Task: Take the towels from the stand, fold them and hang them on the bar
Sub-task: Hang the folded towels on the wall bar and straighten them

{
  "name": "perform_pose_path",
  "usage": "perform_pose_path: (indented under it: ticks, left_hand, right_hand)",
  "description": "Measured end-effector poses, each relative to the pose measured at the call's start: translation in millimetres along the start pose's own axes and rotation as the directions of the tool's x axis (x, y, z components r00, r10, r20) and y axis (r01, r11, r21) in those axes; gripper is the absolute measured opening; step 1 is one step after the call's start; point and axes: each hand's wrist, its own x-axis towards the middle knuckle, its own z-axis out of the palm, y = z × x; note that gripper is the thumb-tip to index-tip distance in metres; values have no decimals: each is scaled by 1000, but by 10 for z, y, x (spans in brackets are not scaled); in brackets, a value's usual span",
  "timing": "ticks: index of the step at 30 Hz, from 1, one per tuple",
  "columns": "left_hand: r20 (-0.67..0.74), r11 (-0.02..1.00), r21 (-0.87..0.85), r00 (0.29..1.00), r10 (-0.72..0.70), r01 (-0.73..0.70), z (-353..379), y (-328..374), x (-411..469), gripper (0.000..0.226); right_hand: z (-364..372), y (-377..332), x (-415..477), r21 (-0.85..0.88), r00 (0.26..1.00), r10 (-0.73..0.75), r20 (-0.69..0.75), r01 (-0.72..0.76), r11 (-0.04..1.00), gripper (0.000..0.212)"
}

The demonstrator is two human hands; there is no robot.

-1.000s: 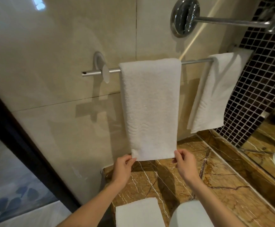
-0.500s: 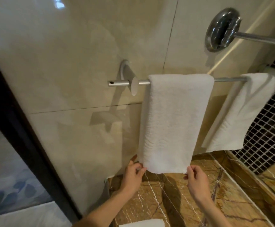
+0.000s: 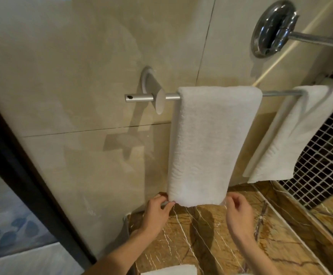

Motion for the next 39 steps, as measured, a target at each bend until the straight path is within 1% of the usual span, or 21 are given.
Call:
perform_pose_path:
  ticks: [2,4,7,10,13,17,19,21,23,25,26,30,34,36,39]
  left_hand:
    - [-19,1000,1,1000,25,-25,-2,-8,-13,11]
    - [-25,1000,1,999,27,-27,2,-14,-26,10]
    - [-29,1000,-16,1000,1,-2,-7,6,-61,5]
    - [-28,1000,-17,999,-14,14,-49,47,-96,4]
    - [-25,997,-50,998,-52,50,-98,77,-126,13]
    - [-54,983,-161,993,-101,91,-116,109,-138,19]
    - [-46,976,-199,994,-104,93,-113,137,-145,23]
    - [-22,977,-182,993,-114,108,-95,140,-155,20]
    - [-9,982,-145,993,-121,118,-80,142,-165,12]
    - [7,986,-119,993,-118,118,-65,143,-173,10]
    - [11,987,-107,993,-116,116,-65,143,-181,10]
    - [5,991,-74,994,-107,107,-86,130,-197,10]
    - [-7,995,-53,996,-87,86,-108,121,-186,11]
    - [3,995,-39,996,-93,93,-103,120,-188,11]
    - [-7,996,-20,996,-90,90,-83,112,-186,8]
  right_hand:
    - [-78,-291,-35,25,993,-84,-81,86,996,25]
    - [-184,-663,-65,34,962,-236,-136,242,970,24]
    - [-362,-1202,-84,40,867,-464,-180,478,877,23]
    - [-494,-1589,-53,-23,742,-645,-183,653,757,21]
    - [-562,-1866,17,-134,631,-762,-145,751,647,20]
    - [-604,-2211,78,-298,503,-862,-57,816,496,28]
    - [-625,-2392,96,-336,443,-897,10,846,414,34]
    - [-632,-2556,130,-352,427,-894,134,864,360,41]
    - [-615,-2670,182,-373,432,-862,266,870,321,40]
    - [-599,-2715,219,-369,443,-819,365,876,310,35]
    - [-597,-2720,224,-359,448,-803,393,879,315,35]
    - [-606,-2729,251,-339,446,-795,411,885,321,37]
    - [-607,-2777,296,-344,501,-748,436,861,376,39]
    - [-601,-2773,305,-334,494,-754,433,865,375,39]
    - [-588,-2755,313,-332,467,-779,418,877,347,42]
